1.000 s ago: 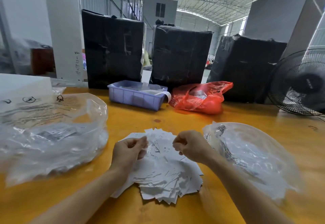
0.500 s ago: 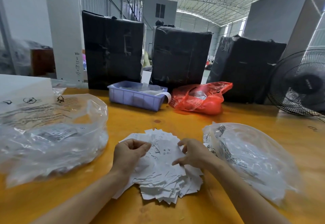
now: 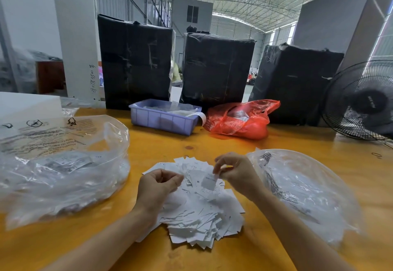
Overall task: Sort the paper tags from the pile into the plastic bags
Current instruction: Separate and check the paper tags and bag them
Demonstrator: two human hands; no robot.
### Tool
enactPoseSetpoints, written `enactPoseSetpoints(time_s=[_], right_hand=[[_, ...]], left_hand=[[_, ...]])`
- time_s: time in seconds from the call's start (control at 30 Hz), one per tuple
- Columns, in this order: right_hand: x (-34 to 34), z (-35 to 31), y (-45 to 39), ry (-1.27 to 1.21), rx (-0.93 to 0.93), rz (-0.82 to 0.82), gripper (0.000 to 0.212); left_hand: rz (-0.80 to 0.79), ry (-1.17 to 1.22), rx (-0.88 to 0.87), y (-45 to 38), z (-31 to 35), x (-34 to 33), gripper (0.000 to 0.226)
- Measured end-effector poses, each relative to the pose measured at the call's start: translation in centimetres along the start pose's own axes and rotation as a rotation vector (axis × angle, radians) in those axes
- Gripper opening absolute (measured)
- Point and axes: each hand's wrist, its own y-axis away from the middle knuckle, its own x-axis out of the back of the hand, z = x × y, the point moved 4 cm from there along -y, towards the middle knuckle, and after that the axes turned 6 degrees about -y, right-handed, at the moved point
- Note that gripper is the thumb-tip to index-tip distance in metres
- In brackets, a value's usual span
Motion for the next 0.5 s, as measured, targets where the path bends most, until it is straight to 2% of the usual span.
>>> enactPoseSetpoints(time_s=[0.07, 0.13, 0.43, 0.5], right_hand=[[-0.06, -0.7, -0.01, -0.247, 0.015, 0.012, 0.038], [-0.26, -0.95, 0.06, -0.343, 0.033, -0.002, 0.042], [-0.73, -0.21, 0.08, -0.232, -0.044, -0.019, 0.042], [-0.92, -0.42, 0.13, -0.258, -0.059, -0.06, 0.033]], left_hand=[[-0.008, 0.004, -0.003, 0.02, 0.08, -0.04, 0.013], [-0.02, 0.005, -0.004, 0.09, 0.09, -0.1, 0.013], [-0.102, 0.02, 0.001, 0.64, 0.5, -0.65, 0.011], [-0.114, 0.02, 0.0, 0.67, 0.59, -0.76, 0.012]])
